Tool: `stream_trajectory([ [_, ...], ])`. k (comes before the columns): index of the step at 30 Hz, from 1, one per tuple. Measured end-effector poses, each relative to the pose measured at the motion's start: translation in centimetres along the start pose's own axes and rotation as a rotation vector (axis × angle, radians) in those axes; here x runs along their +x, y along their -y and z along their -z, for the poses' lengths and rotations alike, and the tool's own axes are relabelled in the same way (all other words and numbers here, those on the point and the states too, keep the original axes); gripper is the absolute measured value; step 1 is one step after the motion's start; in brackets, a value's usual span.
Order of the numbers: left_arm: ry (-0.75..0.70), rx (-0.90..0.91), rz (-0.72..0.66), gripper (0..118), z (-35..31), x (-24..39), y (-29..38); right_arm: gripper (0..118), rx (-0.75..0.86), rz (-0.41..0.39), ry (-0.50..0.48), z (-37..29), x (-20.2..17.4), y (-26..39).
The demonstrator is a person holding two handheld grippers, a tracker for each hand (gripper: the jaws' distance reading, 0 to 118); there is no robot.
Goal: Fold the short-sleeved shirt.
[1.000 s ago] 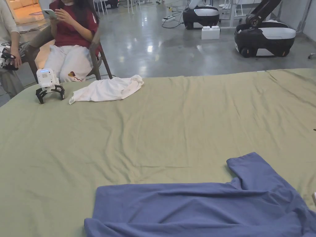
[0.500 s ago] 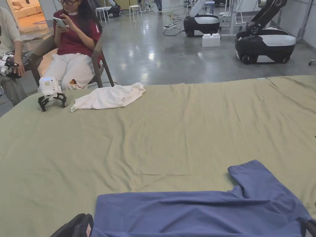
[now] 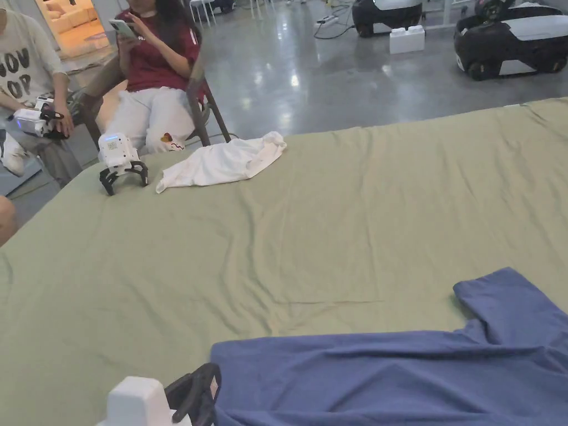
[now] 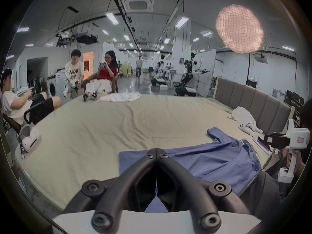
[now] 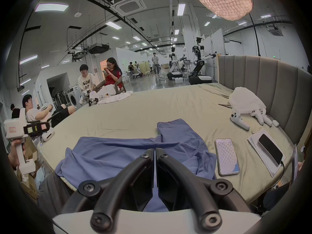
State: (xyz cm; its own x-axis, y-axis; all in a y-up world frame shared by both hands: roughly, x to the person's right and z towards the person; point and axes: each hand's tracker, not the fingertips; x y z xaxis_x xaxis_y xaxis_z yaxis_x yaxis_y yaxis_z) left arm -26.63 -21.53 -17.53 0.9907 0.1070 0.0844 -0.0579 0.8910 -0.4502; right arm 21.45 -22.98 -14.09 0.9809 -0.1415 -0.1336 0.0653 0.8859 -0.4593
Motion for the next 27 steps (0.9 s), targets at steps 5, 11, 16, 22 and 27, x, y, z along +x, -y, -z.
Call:
stream_trajectory([
  [5,-0.021,-0.212,-0.107,35,10.8,-3.8,-1.0,0,-0.019,0.012,0.009,0.4,0.9,0.3],
  [11,-0.191,-0.484,-0.069,41,22.3,-6.4,-0.2,0,-0.07,0.029,0.035,0.3,2.6,1.4],
  [16,-0.213,-0.557,-0.137,39,25.2,-6.9,0.7,0,-0.11,0.069,0.083,0.1,4.4,2.4],
  [22,-0.2,-0.592,-0.102,3,25.8,-5.1,1.0,0,-0.124,0.137,0.07,2.1,5.9,1.5],
  [27,-0.194,-0.617,-0.068,2,26.3,-5.5,0.8,58,-0.268,0.126,0.059,9.5,9.0,-4.8],
])
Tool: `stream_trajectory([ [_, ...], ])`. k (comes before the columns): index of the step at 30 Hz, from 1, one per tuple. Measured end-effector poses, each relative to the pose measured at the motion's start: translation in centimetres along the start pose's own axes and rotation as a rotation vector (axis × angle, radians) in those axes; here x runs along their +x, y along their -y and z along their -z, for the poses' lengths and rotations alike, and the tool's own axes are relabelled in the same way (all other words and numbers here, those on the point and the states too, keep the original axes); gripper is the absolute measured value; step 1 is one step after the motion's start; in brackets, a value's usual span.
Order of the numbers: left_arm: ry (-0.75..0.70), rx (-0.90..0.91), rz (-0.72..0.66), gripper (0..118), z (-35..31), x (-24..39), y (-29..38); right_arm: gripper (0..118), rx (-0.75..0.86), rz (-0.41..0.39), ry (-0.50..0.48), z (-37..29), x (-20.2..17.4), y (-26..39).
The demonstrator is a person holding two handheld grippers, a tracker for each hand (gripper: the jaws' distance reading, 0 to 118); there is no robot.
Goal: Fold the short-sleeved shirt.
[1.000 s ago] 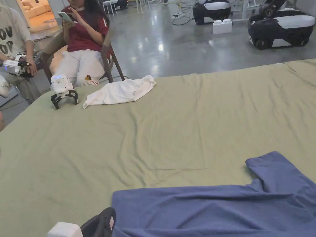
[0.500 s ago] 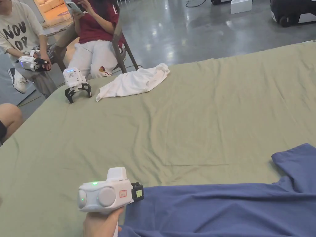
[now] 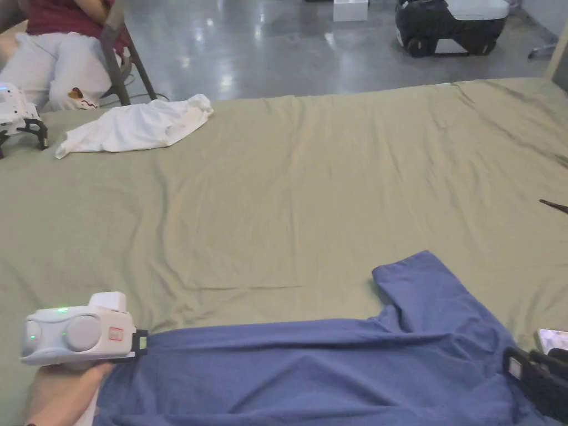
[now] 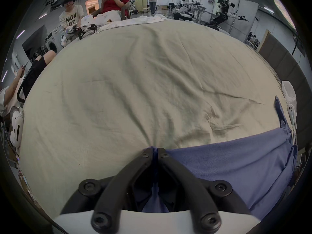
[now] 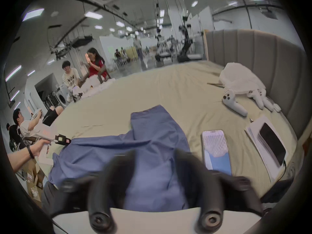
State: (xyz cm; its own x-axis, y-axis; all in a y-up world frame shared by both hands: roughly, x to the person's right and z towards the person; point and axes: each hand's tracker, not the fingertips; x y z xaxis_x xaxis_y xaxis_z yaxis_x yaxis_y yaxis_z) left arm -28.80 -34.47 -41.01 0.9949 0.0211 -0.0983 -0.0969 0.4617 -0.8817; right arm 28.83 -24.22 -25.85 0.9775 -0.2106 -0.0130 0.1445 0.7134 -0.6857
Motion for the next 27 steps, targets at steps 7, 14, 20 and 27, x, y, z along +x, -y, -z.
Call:
stream_trajectory([
  [7,-0.005,-0.04,0.015,2,-0.1,0.6,0.1,78,-0.328,0.075,0.133,13.8,2.7,-7.9],
  [14,-0.021,-0.044,0.058,2,-0.4,1.3,0.2,15,-0.483,-0.174,0.252,17.8,1.2,-5.8],
  [20,0.029,0.111,0.033,0,-4.0,0.1,1.5,0,-0.341,-0.115,0.188,13.9,1.7,-5.8],
  [27,0.192,0.18,0.016,0,-12.1,-4.8,8.9,0,-0.144,-0.041,0.079,1.6,1.5,-1.3],
])
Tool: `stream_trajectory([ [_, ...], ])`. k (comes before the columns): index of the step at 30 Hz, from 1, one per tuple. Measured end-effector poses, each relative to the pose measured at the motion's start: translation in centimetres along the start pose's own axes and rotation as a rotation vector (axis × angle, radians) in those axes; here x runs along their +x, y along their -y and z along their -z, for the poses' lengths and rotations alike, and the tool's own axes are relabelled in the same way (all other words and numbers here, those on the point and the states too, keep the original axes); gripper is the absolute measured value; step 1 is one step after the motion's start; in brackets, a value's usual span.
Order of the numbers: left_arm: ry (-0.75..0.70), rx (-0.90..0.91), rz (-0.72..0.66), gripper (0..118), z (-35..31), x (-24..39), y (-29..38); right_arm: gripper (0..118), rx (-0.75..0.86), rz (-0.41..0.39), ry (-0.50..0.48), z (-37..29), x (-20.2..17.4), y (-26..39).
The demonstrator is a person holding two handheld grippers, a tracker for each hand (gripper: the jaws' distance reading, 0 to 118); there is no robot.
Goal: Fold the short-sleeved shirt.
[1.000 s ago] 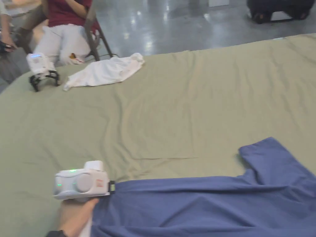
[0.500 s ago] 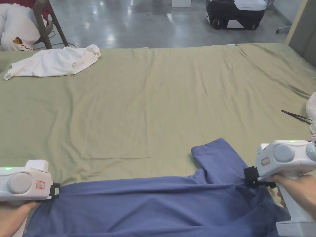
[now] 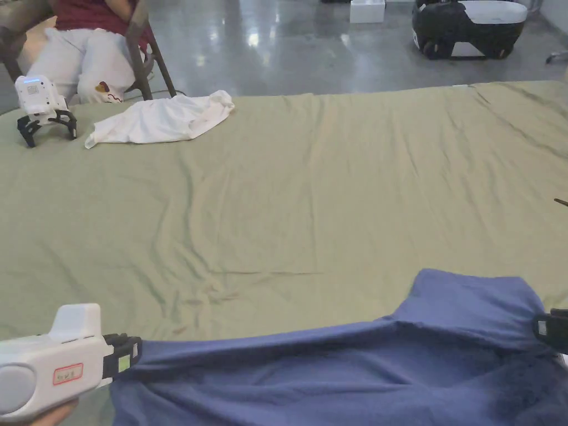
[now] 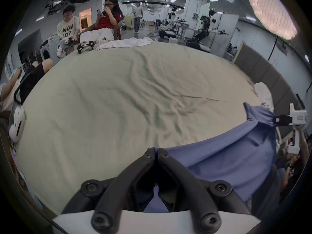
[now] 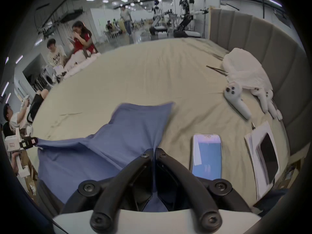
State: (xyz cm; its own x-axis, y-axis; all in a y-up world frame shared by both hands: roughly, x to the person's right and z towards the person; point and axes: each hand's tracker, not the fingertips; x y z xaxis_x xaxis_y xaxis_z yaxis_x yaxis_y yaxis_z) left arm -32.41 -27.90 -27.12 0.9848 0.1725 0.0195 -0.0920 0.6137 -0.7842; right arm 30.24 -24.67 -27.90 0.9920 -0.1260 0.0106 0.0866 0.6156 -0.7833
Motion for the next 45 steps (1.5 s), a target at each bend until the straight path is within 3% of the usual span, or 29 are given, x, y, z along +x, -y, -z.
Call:
stream_trajectory([
  [8,0.026,-0.023,0.001,0,-6.7,-1.1,8.2,0,-0.002,-0.061,0.024,-7.4,-0.6,11.0],
  [13,0.002,-0.068,0.039,0,-6.6,-1.2,10.9,0,-0.029,0.022,0.027,-7.8,0.7,14.4],
  [18,-0.012,-0.068,0.004,0,-5.6,-1.8,11.7,0,-0.051,0.01,0.05,-7.0,0.9,15.5],
  [19,-0.006,-0.069,0.002,4,-5.5,-1.7,11.6,0,-0.05,0.003,0.048,-6.8,0.7,15.6],
  [21,-0.006,-0.055,-0.007,50,-5.3,-1.7,11.6,29,-0.041,-0.02,0.054,-6.7,0.3,15.8],
  [22,-0.029,-0.046,0.001,61,-5.2,-1.7,11.5,29,-0.043,-0.035,0.065,-6.5,0.1,15.8],
  [25,-0.082,0.053,-0.013,88,-6.8,-1.8,11.1,58,-0.018,-0.037,0.051,-7.1,0.0,15.8],
  [31,-0.043,0.406,-0.063,87,-13.6,0.7,9.9,58,0.259,0.035,-0.097,-9.9,-1.9,14.6],
  [35,-0.032,0.578,-0.016,83,-17.4,3.6,9.2,57,0.406,0.012,-0.159,-12.1,-4.7,13.3],
  [37,0.019,0.614,0.001,67,-18.6,4.8,9.1,50,0.447,-0.019,-0.175,-13.0,-6.0,12.6],
  [40,0.018,0.613,0.058,23,-19.1,6.5,9.2,8,0.471,-0.077,-0.152,-13.8,-7.7,12.0],
  [42,0.025,0.613,0.086,2,-19.3,7.2,9.5,3,0.472,-0.096,-0.16,-14.0,-8.3,12.0],
  [45,0.059,0.6,0.102,0,-19.1,7.4,10.0,0,0.469,-0.127,-0.154,-13.7,-8.7,12.3],
])
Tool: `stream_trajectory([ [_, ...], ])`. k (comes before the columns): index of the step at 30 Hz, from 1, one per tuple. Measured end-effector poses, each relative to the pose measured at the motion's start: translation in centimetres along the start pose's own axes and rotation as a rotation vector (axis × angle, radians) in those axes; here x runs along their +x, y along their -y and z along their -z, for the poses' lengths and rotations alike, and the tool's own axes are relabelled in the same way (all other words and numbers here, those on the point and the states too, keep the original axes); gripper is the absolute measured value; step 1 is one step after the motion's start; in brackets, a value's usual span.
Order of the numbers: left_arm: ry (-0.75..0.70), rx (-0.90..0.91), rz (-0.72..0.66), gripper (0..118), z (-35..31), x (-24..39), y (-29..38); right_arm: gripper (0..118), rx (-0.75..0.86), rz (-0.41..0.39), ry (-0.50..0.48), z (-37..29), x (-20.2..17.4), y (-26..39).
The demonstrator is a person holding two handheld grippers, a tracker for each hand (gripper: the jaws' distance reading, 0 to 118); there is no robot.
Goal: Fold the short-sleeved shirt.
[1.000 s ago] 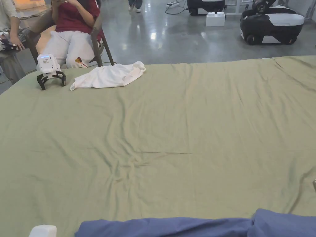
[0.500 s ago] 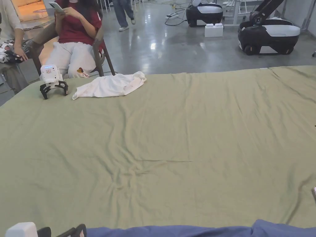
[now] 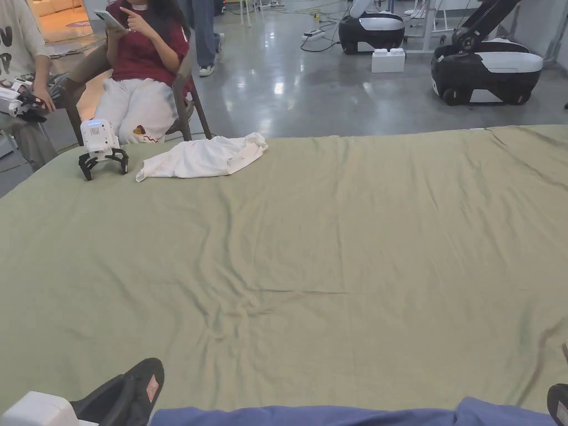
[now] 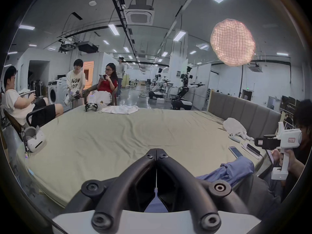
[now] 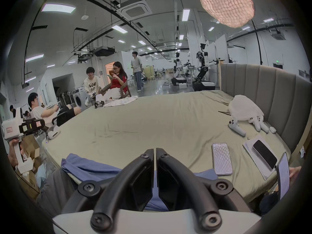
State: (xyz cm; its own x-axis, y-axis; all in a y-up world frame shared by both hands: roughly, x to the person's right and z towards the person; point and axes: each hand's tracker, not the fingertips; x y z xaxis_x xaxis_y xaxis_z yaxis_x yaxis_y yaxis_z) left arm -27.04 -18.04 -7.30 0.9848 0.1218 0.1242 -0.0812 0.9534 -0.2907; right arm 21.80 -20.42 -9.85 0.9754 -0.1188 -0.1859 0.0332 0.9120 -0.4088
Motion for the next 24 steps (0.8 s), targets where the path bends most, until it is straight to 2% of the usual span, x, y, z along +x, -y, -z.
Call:
stream_trajectory([
  [4,0.042,-0.057,-0.094,0,0.5,-1.0,0.6,0,-0.016,-0.006,-0.014,0.3,-0.2,0.4],
  [5,0.028,-0.065,-0.121,5,0.7,-1.7,0.8,0,-0.019,-0.005,-0.017,0.3,-0.2,0.5],
  [6,0.021,-0.097,-0.169,20,1.3,-2.6,1.3,0,-0.021,-0.005,-0.016,0.3,-0.2,0.6],
  [7,0.008,-0.13,-0.222,20,2.0,-3.8,1.6,0,-0.024,-0.004,-0.016,0.3,-0.2,0.7],
  [8,-0.034,-0.154,-0.289,27,2.8,-5.2,2.5,0,-0.031,0.002,-0.026,0.4,-0.1,0.9],
  [9,-0.041,-0.196,-0.378,46,3.8,-7.0,3.6,0,-0.035,0.009,-0.032,0.4,0.0,1.1],
  [10,-0.008,-0.248,-0.45,74,5.0,-8.6,4.5,0,-0.039,0.016,-0.034,0.4,0.1,1.3],
  [11,0.025,-0.307,-0.544,93,6.0,-10.3,5.7,0,-0.049,0.026,-0.037,0.4,0.2,1.5],
  [13,0.075,-0.391,-0.67,94,7.7,-12.9,8.0,0,-0.062,0.042,-0.038,0.5,0.1,1.7],
  [16,0.03,-0.462,-0.778,94,10.2,-16.1,11.1,0,-0.068,0.071,-0.039,0.4,0.2,2.2],
  [18,0.067,-0.525,-0.883,94,11.7,-16.9,12.9,0,-0.077,0.092,-0.042,0.4,0.4,2.5],
  [20,0.116,-0.531,-0.967,93,12.9,-17.1,14.7,0,-0.089,0.102,-0.041,0.4,0.4,2.6],
  [21,0.124,-0.465,-1.002,92,13.0,-17.1,15.0,0,-0.095,0.103,-0.037,0.3,0.4,2.6],
  [22,0.133,-0.404,-1.042,84,12.5,-16.9,14.9,0,-0.098,0.101,-0.036,0.2,0.4,2.7],
  [24,0.171,-0.4,-1.146,32,13.2,-16.6,15.8,0,-0.101,0.102,-0.036,-0.1,0.6,2.7],
])
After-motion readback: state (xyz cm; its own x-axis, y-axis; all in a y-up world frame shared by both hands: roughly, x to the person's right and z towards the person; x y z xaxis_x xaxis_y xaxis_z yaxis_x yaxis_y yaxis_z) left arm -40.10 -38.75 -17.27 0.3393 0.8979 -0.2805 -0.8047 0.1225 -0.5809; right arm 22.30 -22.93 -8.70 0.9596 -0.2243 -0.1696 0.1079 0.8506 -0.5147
